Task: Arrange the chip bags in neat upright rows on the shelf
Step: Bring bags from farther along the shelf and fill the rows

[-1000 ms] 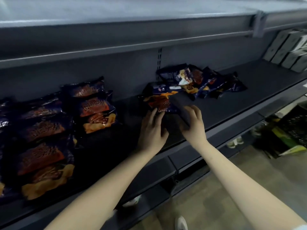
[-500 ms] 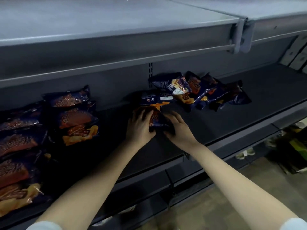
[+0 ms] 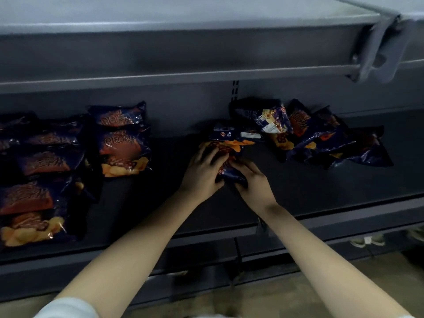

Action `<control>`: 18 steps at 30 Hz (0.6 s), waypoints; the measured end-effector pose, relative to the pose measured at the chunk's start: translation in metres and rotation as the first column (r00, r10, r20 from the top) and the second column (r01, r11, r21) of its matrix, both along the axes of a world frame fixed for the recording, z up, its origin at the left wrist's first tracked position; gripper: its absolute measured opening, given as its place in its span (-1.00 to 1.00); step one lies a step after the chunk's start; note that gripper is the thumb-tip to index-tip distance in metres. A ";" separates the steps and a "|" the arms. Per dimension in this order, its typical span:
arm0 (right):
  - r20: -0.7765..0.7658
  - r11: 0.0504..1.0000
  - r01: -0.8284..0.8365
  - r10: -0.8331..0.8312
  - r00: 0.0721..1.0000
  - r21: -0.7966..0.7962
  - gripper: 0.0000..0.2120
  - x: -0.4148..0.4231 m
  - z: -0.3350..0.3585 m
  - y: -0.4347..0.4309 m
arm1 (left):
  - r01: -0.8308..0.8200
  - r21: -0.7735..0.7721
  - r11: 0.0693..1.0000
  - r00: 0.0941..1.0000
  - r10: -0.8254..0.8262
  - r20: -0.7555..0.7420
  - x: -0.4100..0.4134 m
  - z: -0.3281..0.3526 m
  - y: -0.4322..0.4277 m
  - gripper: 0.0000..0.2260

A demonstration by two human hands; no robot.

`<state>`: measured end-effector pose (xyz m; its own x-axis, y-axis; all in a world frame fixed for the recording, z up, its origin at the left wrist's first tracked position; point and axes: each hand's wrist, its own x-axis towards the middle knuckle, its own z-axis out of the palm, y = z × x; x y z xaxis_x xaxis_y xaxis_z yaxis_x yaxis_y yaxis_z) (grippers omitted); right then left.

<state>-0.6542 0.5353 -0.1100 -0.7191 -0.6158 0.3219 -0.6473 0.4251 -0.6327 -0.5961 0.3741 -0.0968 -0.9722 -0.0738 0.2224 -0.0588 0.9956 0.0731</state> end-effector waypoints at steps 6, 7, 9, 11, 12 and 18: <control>-0.086 0.998 -0.065 0.064 0.994 -0.002 -0.55 0.003 0.003 0.007 | -0.020 0.066 0.998 0.999 0.022 -0.038 0.014 -0.003 0.007 -0.37; -0.143 0.996 -0.082 0.078 0.987 -0.022 -0.59 0.003 0.005 0.007 | -0.023 0.098 0.995 0.997 0.030 -0.074 0.018 -0.001 0.008 -0.37; -0.258 0.983 -0.146 0.114 0.959 -0.108 -0.67 0.001 0.014 0.006 | -0.016 0.177 0.984 0.981 0.050 -0.188 0.029 0.004 0.008 -0.37; -0.303 0.951 -0.234 0.166 0.939 -0.204 -0.76 0.002 0.025 0.000 | -0.020 0.286 0.958 0.953 0.105 -0.284 0.042 0.011 0.008 -0.39; -0.301 0.934 -0.267 0.191 0.934 -0.237 -0.78 0.004 0.031 -0.004 | -0.036 0.343 0.939 0.942 0.146 -0.303 0.050 0.015 0.007 -0.38; -0.099 0.851 -0.338 0.327 0.940 -0.403 -0.84 0.027 0.067 -0.041 | -0.143 0.472 0.870 0.876 0.334 -0.349 0.103 0.050 -0.011 -0.30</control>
